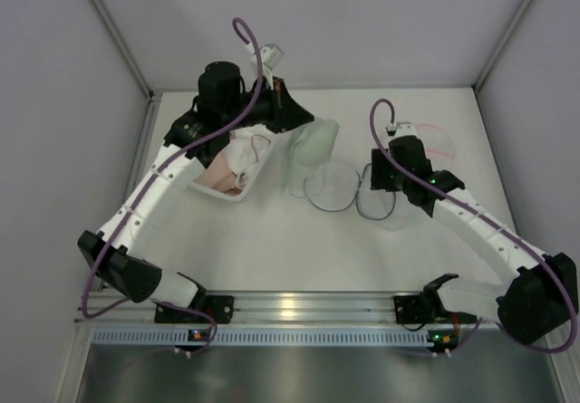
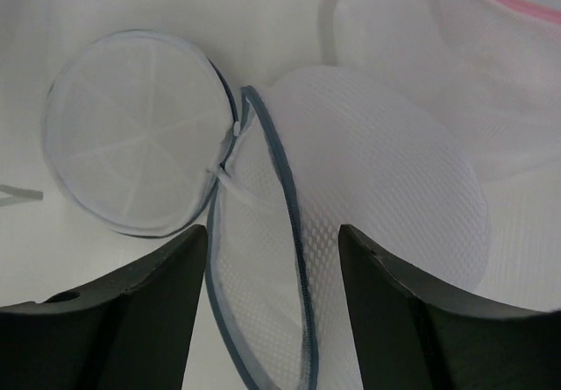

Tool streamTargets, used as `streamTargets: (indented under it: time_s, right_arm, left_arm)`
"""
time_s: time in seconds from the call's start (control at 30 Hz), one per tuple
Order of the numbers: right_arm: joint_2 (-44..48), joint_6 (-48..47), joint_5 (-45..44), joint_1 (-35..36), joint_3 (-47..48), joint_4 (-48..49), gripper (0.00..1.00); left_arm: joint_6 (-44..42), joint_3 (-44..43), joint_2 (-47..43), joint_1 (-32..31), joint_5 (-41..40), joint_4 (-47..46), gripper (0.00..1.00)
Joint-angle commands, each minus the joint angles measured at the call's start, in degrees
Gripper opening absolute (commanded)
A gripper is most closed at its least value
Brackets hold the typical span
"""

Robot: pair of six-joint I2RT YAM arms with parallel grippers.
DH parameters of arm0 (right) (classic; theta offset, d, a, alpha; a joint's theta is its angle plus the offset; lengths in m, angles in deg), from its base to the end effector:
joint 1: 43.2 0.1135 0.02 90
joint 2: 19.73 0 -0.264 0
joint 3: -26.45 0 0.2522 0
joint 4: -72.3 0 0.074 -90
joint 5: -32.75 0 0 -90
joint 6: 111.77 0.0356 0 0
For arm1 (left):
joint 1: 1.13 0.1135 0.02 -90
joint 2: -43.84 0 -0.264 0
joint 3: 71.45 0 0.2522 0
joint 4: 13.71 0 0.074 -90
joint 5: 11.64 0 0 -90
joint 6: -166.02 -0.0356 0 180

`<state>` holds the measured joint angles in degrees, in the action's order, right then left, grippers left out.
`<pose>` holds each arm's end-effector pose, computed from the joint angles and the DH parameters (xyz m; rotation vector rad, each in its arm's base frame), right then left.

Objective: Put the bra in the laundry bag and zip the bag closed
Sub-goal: Place the bra in the laundry bag.

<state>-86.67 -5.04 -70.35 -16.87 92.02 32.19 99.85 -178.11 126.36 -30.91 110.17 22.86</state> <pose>0.2278 0.1037 0.2784 -0.0730 2.2743 0.1331 0.2663 -0.1740 0.4560 0.5221 1.8362 -1.1476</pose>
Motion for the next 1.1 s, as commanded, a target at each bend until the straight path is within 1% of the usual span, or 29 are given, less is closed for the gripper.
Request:
streamTargets:
  time_s: [0.0, 0.1, 0.13, 0.2, 0.23, 0.27, 0.3, 0.4, 0.57, 0.63, 0.67, 0.73, 0.77, 0.9, 1.07]
  right_arm:
    - [0.0, 1.7, -4.5, -0.5, 0.5, -0.1, 0.6]
    - [-1.7, 1.6, -8.5, 0.1, 1.5, -1.9, 0.49]
    - [-2.4, 1.6, -9.4, 0.3, 1.6, -2.1, 0.39]
    - [-3.3, 1.5, -9.7, 0.4, 1.6, -2.0, 0.26]
    - [-3.6, 1.8, -9.3, 0.4, 1.7, -1.7, 0.12]
    - [-4.0, 2.2, -8.5, 0.4, 1.8, -1.6, 0.05]
    - [-4.6, 2.7, -7.6, 0.5, 1.9, -0.8, 0.0]
    - [-3.8, 5.4, -1.5, 0.7, 1.3, 2.6, 0.0]
    - [-0.8, 12.3, 11.1, 1.4, 0.0, 16.1, 0.0]
    - [-0.2, 15.2, 12.7, 1.7, -0.5, 22.2, 0.0]
    - [0.4, 16.3, 15.4, 1.8, -0.8, 24.0, 0.0]
    - [0.9, 19.1, 15.7, 1.9, -2.8, 26.8, 0.0]
    - [1.4, 20.0, 14.7, 2.0, -3.6, 29.7, 0.0]
    - [1.6, 22.5, 11.1, 1.9, -11.1, 35.6, 0.0]
    - [-0.6, 25.8, 9.0, 1.9, -16.5, 40.1, 0.0]
  left_arm:
    - [-1.2, -1.8, 0.0, -0.5, -0.3, -1.5, 0.0]
    - [-1.2, -2.3, -0.2, -0.5, -0.3, -1.5, 0.0]
    - [-1.2, -2.5, -0.3, -0.5, -0.5, -1.5, 0.0]
    - [-1.2, -2.7, -0.7, -0.5, -1.3, -1.5, 0.0]
    - [-1.2, -2.8, -0.9, -0.5, -2.5, -1.5, 0.0]
    - [-1.2, -2.8, -1.7, -0.5, -3.2, -1.4, 0.0]
    - [-1.2, -3.1, -2.1, -0.5, -3.7, -1.4, 0.0]
    - [-1.1, -3.4, -3.9, -0.4, -6.1, -1.4, 0.0]
    - [0.2, -3.8, -7.3, 1.1, -8.7, -1.3, 0.0]
    - [0.8, -4.1, -8.1, 1.8, -8.8, -1.3, 0.0]
    - [0.9, -4.5, -8.6, 2.0, -8.5, -1.3, 0.0]
    - [1.2, -4.8, -9.1, 2.4, -8.8, -1.3, 0.0]
    - [1.2, -5.1, -9.5, 2.4, -8.6, -1.3, 0.0]
    - [2.5, -5.4, -9.2, 2.4, -7.5, -1.4, 0.0]
    - [4.9, -4.4, -6.9, 2.4, -3.2, -4.1, 0.0]
